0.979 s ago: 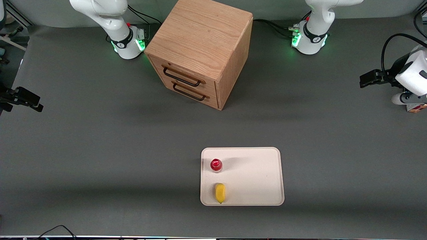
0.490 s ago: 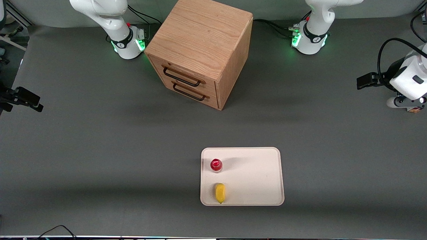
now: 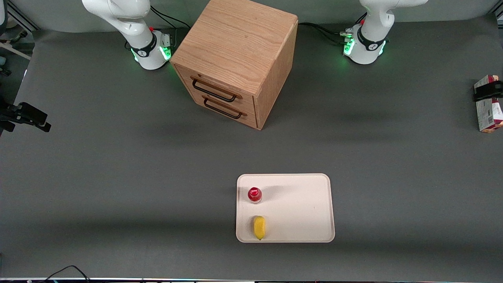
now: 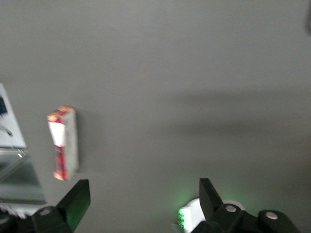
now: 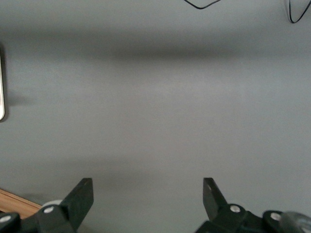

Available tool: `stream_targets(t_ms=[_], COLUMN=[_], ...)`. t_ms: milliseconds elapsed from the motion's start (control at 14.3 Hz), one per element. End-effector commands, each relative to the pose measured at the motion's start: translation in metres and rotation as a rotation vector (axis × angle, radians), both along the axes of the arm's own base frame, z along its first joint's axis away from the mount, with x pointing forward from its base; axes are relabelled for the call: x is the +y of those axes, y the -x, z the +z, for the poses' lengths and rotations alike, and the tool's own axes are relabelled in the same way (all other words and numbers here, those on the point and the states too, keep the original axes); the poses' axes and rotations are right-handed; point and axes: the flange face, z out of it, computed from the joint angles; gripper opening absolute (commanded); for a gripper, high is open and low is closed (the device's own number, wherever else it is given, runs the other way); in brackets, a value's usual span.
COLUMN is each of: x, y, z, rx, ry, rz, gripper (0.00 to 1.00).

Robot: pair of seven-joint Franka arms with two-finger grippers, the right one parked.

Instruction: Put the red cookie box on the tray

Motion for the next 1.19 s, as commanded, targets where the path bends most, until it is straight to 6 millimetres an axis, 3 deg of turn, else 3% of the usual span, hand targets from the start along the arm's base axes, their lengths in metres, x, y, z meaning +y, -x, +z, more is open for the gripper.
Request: stream_targets(t_ms=[0, 350, 629, 909, 1119], x=[0.069, 0.181, 0.251, 0.294, 0.312], y=[0.005, 0.015, 0.036, 0.092, 0.131], z=[-0.012, -0.102, -0.192, -0.260, -0.281], rx=[0.012, 0.032, 0.009, 0.012, 0.022], ry=[-0.011, -0.011, 0.049, 0.055, 0.068], rz=[-0.132, -0.319, -0.358, -0.323, -0.303], gripper=[1.00, 1.00, 1.00, 1.00, 1.00])
